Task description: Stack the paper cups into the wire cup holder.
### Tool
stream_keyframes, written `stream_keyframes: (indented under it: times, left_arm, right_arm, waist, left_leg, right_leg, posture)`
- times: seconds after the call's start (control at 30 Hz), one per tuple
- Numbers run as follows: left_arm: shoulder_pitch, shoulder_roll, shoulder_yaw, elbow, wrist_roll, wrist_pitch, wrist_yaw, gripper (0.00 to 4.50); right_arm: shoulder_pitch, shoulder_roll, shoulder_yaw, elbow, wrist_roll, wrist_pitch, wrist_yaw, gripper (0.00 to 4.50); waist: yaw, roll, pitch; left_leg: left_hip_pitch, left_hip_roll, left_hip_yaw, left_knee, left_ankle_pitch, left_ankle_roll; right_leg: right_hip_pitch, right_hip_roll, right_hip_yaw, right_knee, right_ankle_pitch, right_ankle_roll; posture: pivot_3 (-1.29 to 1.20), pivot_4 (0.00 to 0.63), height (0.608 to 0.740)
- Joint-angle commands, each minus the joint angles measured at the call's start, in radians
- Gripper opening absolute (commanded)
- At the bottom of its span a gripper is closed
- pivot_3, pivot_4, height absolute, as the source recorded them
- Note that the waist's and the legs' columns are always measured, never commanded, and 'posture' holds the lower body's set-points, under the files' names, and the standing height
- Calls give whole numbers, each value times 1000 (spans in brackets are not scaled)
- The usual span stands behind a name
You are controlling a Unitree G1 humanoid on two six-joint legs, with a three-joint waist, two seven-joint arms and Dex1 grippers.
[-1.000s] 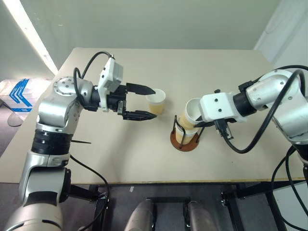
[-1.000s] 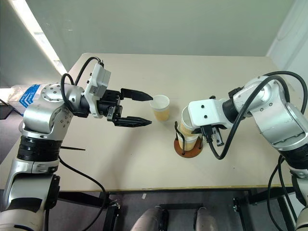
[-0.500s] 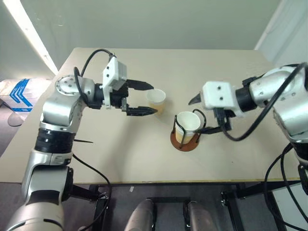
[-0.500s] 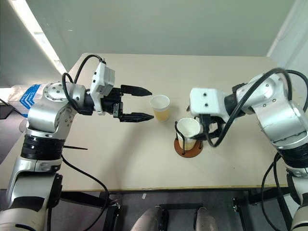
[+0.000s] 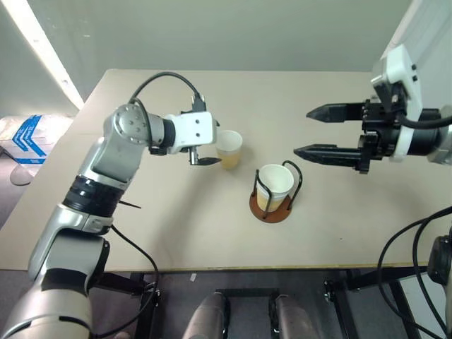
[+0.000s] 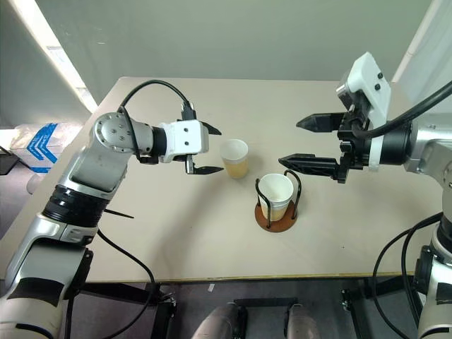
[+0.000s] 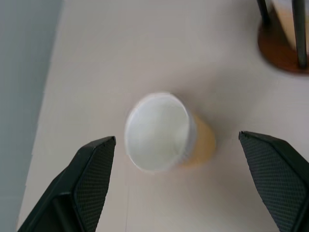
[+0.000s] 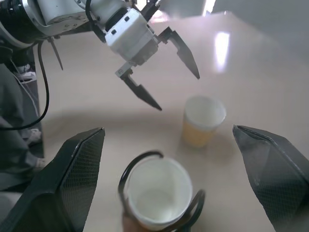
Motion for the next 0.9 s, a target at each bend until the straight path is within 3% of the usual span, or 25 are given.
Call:
stream_keyframes:
  times: [0.03,0.5,0.83,0.9]
  left_arm:
    - [-30,-2,-9,-10,59,-43,23,4500]
    - [-104,-91,-78,194,240,-208,122,4500]
    - [-139,-143,-106,325,275,-282,117,4500]
    - [-148,-159,-113,358,278,-300,118,4122]
  right_arm:
    - [-4,-42,-51,-30,69,33,-25,4473]
    - [-31,-97,-50,-3,247,90,-119,4473]
    - [-5,-112,-61,-8,318,71,-179,4473]
    - [3,-111,-64,-9,330,65,-191,4500]
  waist:
    - [0,0,0]
    - [1,0,0]
    - [5,0,0]
    - [6,0,0]
  left_leg:
    - [0,0,0,0,0,0]
    - [0,0,0,0,0,0]
    - [-1,0,0,1,0,1]
    - [-1,0,0,1,0,1]
  right_leg:
    - [0,0,0,0,0,0]
    - [0,0,0,0,1,1]
    - [-1,0,0,0,2,5]
    - [-1,0,0,0,2,6]
  posture:
    - [0,150,740]
    - [0,150,740]
    - [0,150,740]
    - [0,150,740]
